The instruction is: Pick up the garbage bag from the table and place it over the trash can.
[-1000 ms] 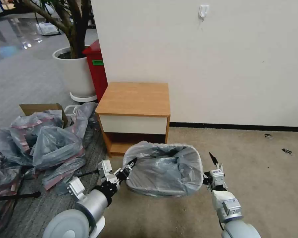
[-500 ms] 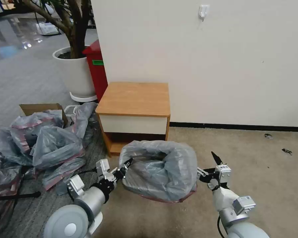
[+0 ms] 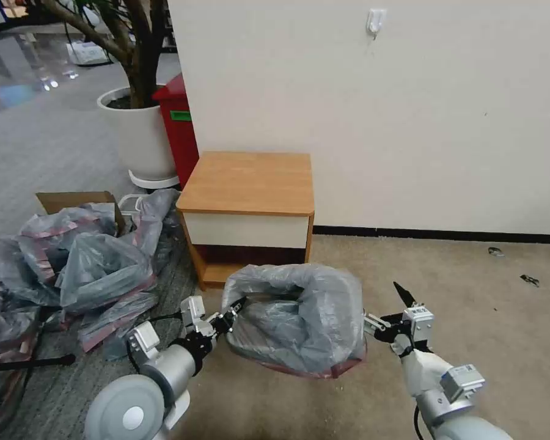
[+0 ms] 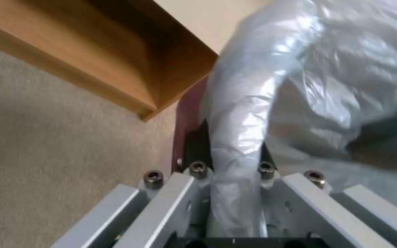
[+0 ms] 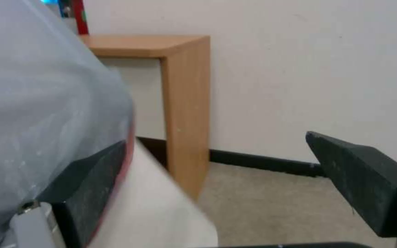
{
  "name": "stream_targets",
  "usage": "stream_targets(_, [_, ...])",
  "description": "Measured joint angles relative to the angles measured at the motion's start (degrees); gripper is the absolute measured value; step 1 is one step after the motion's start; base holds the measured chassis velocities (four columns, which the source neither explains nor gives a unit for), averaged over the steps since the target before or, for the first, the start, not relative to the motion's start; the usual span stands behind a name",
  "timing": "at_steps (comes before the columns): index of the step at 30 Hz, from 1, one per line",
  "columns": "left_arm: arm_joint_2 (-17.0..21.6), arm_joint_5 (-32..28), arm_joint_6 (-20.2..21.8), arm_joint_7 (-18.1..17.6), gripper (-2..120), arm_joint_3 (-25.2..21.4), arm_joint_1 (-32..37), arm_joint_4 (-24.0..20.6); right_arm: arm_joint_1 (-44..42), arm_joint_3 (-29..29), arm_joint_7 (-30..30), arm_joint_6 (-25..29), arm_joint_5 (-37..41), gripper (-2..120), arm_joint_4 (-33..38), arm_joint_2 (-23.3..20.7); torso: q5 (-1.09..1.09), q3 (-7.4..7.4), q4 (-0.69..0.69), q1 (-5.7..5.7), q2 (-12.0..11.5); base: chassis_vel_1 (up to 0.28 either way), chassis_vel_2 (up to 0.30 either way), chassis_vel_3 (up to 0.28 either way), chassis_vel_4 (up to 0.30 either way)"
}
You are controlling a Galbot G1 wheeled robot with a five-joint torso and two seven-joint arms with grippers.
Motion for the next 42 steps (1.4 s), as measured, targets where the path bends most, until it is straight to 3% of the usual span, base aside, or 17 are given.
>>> stream_targets(15, [0.55, 0.19, -0.45, 0.11, 2, -1.39, -0.24, 0.68, -0.32, 2.86, -1.05, -3.53, 6.9, 100, 0.78, 0.11, 0.0, 0.0, 0.0, 0.0, 0.0, 0.0, 0.0, 0.0, 0.0])
stream_targets(21, [0.68, 0.23, -0.62, 0.11, 2, -1.73, -0.45, 1.46, -0.75, 3.11, -0.39, -7.41, 19.16, 100, 3.06, 0.6, 0.0, 0.0, 0.0, 0.0, 0.0, 0.0, 0.0, 0.0, 0.0])
stream_targets(30, [0.8, 0.77, -0.69, 0.11, 2, -1.93, -0.68, 2.24, -0.91, 3.59, 0.48, -8.33, 24.44, 100, 4.58, 1.58, 0.0, 0.0, 0.0, 0.0, 0.0, 0.0, 0.0, 0.0, 0.0])
stream_targets(34, [1.55, 3.42, -0.76, 0.11, 2, -1.39, -0.76, 2.37, -0.54, 3.77, 0.28, -3.73, 20.05, 100, 6.14, 2.1, 0.0, 0.0, 0.0, 0.0, 0.0, 0.0, 0.0, 0.0, 0.0])
stream_targets(38, [2.43, 8.57, -0.56, 0.13, 2, -0.16, -0.68, 1.77, 0.33, 2.91, -1.13, 1.62, 8.41, 100, 9.86, 2.38, 0.0, 0.0, 0.0, 0.0, 0.0, 0.0, 0.0, 0.0, 0.0])
stream_targets(42, [2.65, 16.01, 0.16, 0.15, 2, 1.31, -0.21, 0.66, 0.37, 0.56, -2.72, 3.55, -1.71, 90, 14.48, 1.61, -0.01, 0.0, 0.0, 0.0, 0.0, 0.0, 0.0, 0.0, 0.0])
